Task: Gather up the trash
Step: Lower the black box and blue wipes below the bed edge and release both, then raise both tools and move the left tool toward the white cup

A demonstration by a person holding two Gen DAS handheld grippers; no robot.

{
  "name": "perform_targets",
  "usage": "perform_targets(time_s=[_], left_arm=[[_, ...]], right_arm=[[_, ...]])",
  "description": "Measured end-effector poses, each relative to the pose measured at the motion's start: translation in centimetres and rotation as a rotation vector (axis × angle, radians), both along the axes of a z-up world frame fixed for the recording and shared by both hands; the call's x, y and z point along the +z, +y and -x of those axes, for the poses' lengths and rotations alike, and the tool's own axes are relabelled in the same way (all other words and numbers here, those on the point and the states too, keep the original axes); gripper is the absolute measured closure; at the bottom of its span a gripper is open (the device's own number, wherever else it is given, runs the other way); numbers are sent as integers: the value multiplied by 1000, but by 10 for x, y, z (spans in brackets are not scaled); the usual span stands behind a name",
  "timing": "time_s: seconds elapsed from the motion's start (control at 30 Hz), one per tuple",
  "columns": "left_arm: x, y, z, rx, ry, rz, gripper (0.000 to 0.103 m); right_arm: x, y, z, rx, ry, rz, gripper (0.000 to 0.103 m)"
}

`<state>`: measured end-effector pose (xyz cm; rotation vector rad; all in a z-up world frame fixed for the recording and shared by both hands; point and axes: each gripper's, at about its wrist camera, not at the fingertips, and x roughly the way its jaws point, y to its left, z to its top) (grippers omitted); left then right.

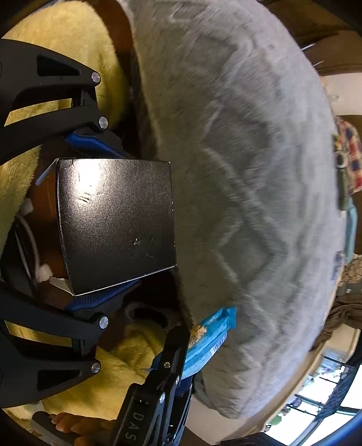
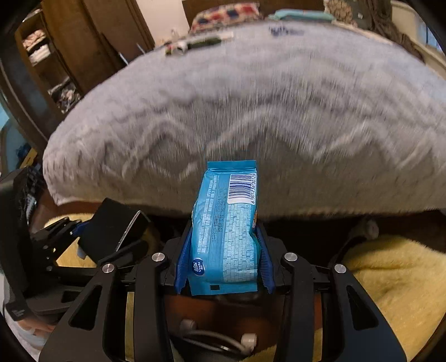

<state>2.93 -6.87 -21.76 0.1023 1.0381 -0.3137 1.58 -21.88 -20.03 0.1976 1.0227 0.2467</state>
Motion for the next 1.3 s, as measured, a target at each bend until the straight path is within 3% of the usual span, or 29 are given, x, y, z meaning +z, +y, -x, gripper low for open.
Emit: perform_targets(time_s=[0.37, 0.63, 0.83, 0.97, 1.17, 1.3], left_arm=[[-70, -1, -23, 7, 186, -37, 30], [-104, 4, -33, 15, 300, -32, 29], [-113, 6, -38, 18, 322, -18, 28], [-113, 10, -41, 24, 314, -20, 19], [-94, 9, -39, 19, 265, -34, 13], [-66, 4, -33, 9, 204, -31, 12]], right_arm=[[-67, 8, -20, -2, 193, 24, 60], [-93, 9, -32, -1, 261, 38, 60], [-94, 7, -43, -8, 266, 33, 58], [-90, 8, -45, -15, 252, 27, 32], [-76, -1, -46, -46, 205, 28, 30], [-51, -6, -40, -68, 144, 29, 26]])
